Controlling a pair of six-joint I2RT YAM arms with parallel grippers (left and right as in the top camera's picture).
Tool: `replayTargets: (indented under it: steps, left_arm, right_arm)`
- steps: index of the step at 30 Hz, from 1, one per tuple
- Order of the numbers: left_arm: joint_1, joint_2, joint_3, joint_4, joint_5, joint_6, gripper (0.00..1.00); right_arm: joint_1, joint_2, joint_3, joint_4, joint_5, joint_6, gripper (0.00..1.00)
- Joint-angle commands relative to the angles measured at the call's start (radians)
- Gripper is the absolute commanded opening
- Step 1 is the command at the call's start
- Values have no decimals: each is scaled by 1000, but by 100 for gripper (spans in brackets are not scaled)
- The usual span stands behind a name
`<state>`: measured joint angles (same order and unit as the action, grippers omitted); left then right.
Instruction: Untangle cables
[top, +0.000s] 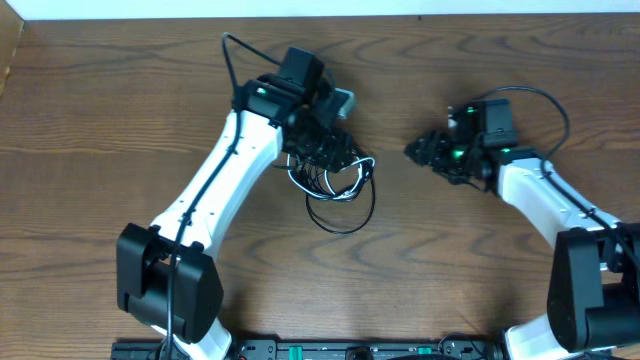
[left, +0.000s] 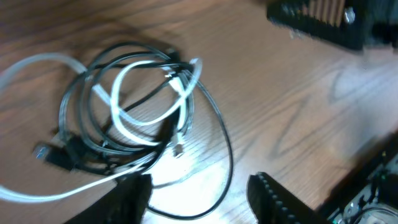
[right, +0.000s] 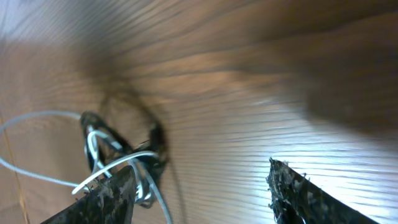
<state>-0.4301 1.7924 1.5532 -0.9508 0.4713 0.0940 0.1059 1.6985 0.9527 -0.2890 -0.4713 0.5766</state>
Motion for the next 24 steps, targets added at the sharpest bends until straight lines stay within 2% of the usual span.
replayTargets:
  steps: [1, 7, 15, 20, 24]
  left_arm:
    - [-45, 45, 4, 17, 34, 40, 50]
    - [-105, 118, 4, 95, 22, 34, 45]
    - [-161, 230, 4, 214, -154, -68, 43]
    - [-179, 285, 4, 238, -258, -142, 35]
    - [-180, 315, 4, 249, -338, -198, 33]
  right_arm:
    - [-40, -14, 1, -21, -11, -36, 64]
    - [-60, -14, 1, -75, -10, -78, 64]
    - [-60, -14, 1, -90, 10, -80, 64]
    - [-59, -14, 1, -100, 21, -80, 64]
    - [-60, -14, 1, -109, 28, -80, 64]
